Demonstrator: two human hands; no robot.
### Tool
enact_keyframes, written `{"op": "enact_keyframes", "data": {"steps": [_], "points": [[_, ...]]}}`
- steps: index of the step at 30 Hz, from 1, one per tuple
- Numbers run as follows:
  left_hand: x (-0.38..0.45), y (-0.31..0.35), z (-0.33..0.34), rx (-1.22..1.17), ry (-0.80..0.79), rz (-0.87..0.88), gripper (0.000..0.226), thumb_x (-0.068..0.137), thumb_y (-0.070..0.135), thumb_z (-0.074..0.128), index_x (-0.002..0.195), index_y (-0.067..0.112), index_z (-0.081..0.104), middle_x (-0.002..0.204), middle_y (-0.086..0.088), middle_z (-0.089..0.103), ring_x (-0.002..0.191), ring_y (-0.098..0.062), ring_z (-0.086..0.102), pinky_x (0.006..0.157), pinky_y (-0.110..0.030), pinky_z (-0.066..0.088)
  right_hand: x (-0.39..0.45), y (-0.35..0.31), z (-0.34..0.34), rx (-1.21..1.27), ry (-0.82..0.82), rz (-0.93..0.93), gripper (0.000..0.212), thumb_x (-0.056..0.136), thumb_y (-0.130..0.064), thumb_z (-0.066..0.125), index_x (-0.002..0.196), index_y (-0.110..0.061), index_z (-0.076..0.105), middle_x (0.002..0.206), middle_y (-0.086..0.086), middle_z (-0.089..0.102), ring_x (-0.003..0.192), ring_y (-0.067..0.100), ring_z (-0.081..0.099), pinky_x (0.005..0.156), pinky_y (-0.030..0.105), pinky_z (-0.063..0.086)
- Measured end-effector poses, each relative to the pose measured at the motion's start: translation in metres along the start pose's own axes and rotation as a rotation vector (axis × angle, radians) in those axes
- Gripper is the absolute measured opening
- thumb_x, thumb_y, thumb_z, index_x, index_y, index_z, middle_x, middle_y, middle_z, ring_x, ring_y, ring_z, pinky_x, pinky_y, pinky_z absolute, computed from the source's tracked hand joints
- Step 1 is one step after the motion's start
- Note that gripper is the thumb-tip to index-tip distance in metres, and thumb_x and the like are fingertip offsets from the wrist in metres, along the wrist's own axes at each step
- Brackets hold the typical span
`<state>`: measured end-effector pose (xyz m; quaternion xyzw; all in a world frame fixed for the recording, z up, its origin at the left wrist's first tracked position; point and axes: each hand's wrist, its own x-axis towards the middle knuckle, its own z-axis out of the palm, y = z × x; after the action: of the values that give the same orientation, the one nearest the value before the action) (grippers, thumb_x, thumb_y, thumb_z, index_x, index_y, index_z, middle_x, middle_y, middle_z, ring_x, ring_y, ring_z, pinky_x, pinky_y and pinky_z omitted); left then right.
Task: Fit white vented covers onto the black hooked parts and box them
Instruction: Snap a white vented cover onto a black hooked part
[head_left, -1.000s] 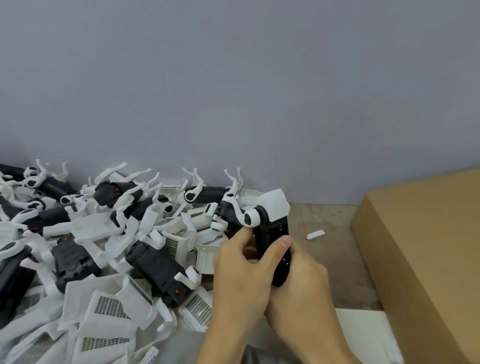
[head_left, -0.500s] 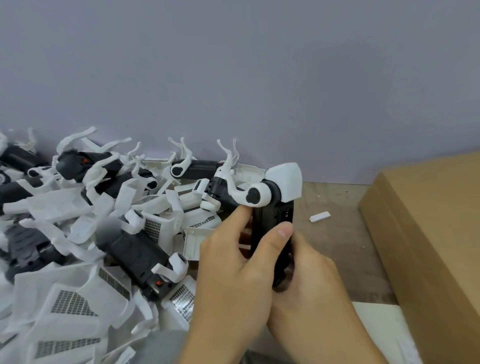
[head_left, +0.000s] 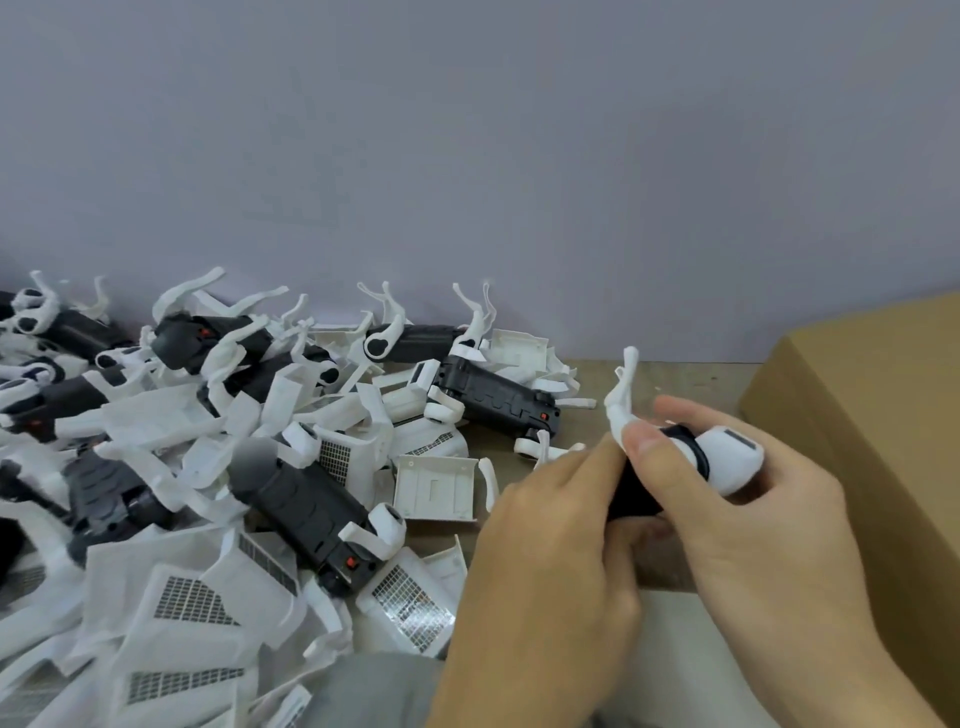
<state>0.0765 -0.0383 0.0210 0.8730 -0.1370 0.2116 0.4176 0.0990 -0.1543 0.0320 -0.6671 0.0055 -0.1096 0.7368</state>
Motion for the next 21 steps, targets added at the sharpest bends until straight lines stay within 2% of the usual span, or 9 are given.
{"op": "enact_keyframes", "data": {"steps": [5, 7, 9, 11, 13, 15, 17, 19, 21], "points": [[-0.002, 0.002, 0.002, 0.026, 0.004, -0.001, 0.051, 0.081, 0.012, 0.048, 0.128, 0.030, 0.059, 0.105, 0.011, 0.068, 0.099, -0.016, 0.062, 0.082, -0.041, 0.050, -0.002, -0.002, 0.002, -0.015, 0.052, -0.029, 0.064, 0.044, -0.058, 0.073, 0.101, -0.028, 0.074, 0.074, -0.018, 0.074, 0.067, 0.001, 0.071, 0.056, 0.030, 0.062], [-0.002, 0.003, 0.004, 0.016, 0.045, -0.044, 0.052, 0.082, 0.020, 0.046, 0.131, 0.038, 0.049, 0.109, 0.014, 0.068, 0.104, -0.015, 0.063, 0.086, -0.039, 0.051, -0.002, 0.001, 0.005, 0.007, -0.038, -0.049, 0.067, 0.047, -0.056, 0.073, 0.109, -0.030, 0.069, 0.081, -0.025, 0.073, 0.074, -0.007, 0.070, 0.059, 0.013, 0.056], [0.000, 0.002, 0.005, -0.073, 0.212, -0.165, 0.036, 0.086, 0.032, 0.047, 0.121, 0.036, 0.050, 0.102, 0.018, 0.070, 0.096, -0.007, 0.065, 0.082, -0.029, 0.052, -0.003, 0.007, 0.008, 0.101, -0.134, -0.048, 0.070, 0.065, -0.060, 0.077, 0.125, -0.029, 0.061, 0.101, -0.025, 0.073, 0.093, -0.009, 0.068, 0.068, 0.007, 0.052], [0.006, 0.004, 0.001, -0.299, 0.431, -0.347, 0.014, 0.096, 0.031, 0.055, 0.107, 0.027, 0.063, 0.090, 0.018, 0.073, 0.080, 0.001, 0.067, 0.068, -0.016, 0.050, -0.004, 0.016, 0.008, 0.126, -0.137, -0.005, 0.054, 0.078, -0.053, 0.066, 0.129, -0.036, 0.058, 0.116, -0.022, 0.070, 0.108, -0.005, 0.065, 0.083, 0.019, 0.055], [0.012, 0.005, -0.005, -0.702, 0.565, -0.592, 0.018, 0.098, 0.025, 0.058, 0.098, 0.016, 0.073, 0.083, 0.006, 0.076, 0.070, -0.004, 0.070, 0.057, -0.017, 0.052, -0.002, 0.022, 0.006, -0.005, -0.081, 0.026, 0.026, 0.088, -0.044, 0.065, 0.114, -0.041, 0.066, 0.107, -0.021, 0.071, 0.101, -0.003, 0.066, 0.087, 0.029, 0.051], [0.014, 0.006, -0.013, -1.110, 0.535, -0.747, 0.039, 0.079, 0.046, 0.061, 0.093, 0.014, 0.079, 0.086, -0.005, 0.077, 0.071, -0.016, 0.073, 0.058, -0.028, 0.055, 0.003, 0.024, 0.004, -0.134, -0.072, 0.091, 0.015, 0.094, -0.028, 0.062, 0.098, -0.040, 0.069, 0.090, -0.019, 0.072, 0.085, 0.000, 0.067, 0.077, 0.028, 0.048], [0.015, 0.010, -0.018, -1.208, 0.444, -0.722, 0.048, 0.058, 0.056, 0.071, 0.087, 0.018, 0.079, 0.075, -0.004, 0.072, 0.060, -0.017, 0.069, 0.050, -0.028, 0.053, 0.005, 0.026, 0.004, -0.148, -0.104, 0.219, 0.024, 0.094, -0.016, 0.056, 0.089, -0.033, 0.071, 0.077, -0.008, 0.074, 0.068, 0.008, 0.068, 0.070, 0.032, 0.050], [0.014, 0.015, -0.018, -1.174, 0.431, -0.702, 0.038, 0.052, 0.037, 0.086, 0.077, 0.012, 0.072, 0.060, -0.001, 0.063, 0.045, -0.012, 0.061, 0.039, -0.019, 0.044, 0.003, 0.026, 0.010, -0.083, -0.227, 0.339, 0.024, 0.094, -0.013, 0.059, 0.080, -0.024, 0.076, 0.069, 0.005, 0.073, 0.059, 0.016, 0.068, 0.066, 0.037, 0.055], [0.011, 0.012, -0.017, -1.171, 0.439, -0.722, 0.051, 0.049, 0.020, 0.087, 0.088, 0.002, 0.058, 0.057, -0.003, 0.059, 0.040, -0.014, 0.057, 0.036, -0.017, 0.040, 0.001, 0.024, 0.016, 0.045, -0.345, 0.429, 0.015, 0.077, -0.025, 0.066, 0.069, -0.021, 0.077, 0.062, 0.009, 0.069, 0.053, 0.022, 0.067, 0.053, 0.034, 0.054]]}}
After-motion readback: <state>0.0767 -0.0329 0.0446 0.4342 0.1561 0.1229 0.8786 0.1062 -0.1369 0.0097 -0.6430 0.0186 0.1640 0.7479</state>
